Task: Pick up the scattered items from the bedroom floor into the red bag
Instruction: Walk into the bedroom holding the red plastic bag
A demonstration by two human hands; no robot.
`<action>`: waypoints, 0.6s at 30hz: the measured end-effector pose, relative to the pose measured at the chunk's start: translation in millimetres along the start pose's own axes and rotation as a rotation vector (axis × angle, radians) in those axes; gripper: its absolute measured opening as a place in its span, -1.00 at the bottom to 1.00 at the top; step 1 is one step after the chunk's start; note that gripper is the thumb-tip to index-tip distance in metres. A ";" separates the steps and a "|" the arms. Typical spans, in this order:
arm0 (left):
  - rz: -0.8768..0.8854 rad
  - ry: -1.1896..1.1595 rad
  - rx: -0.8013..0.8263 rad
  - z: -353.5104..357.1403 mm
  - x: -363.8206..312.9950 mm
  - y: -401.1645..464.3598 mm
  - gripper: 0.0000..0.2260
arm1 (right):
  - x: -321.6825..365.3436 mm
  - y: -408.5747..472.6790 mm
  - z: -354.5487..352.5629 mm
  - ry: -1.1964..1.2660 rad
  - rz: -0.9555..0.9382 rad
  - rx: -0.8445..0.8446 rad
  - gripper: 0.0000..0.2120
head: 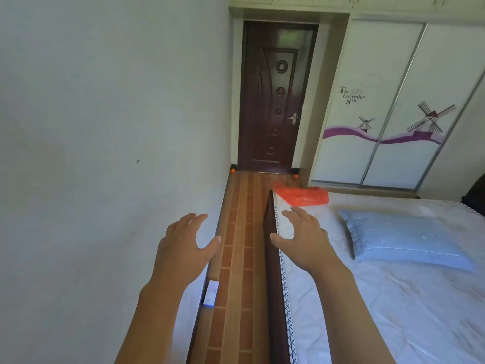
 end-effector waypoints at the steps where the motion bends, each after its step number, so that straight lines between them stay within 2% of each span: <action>1: 0.015 -0.017 0.003 4.0 -3.6 10.9 -0.41 | -5.6 10.9 1.5 0.022 -0.002 0.001 -0.33; 8: 0.056 0.004 -0.008 43.0 -29.8 121.2 -0.43 | -52.2 120.8 1.8 0.072 0.036 -0.013 -0.32; 18: 0.054 0.022 0.049 126.3 -73.5 262.5 -0.41 | -129.7 259.9 -4.6 0.012 0.068 -0.006 -0.32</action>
Point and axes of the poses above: each hand's wrist, its own y-axis towards the middle knuckle, its own z-axis out of the palm, x = y × z, the point moved 9 cm from there along y, towards the middle knuckle, and after that the axes turned 1 degree about x, right-handed, at the moved point
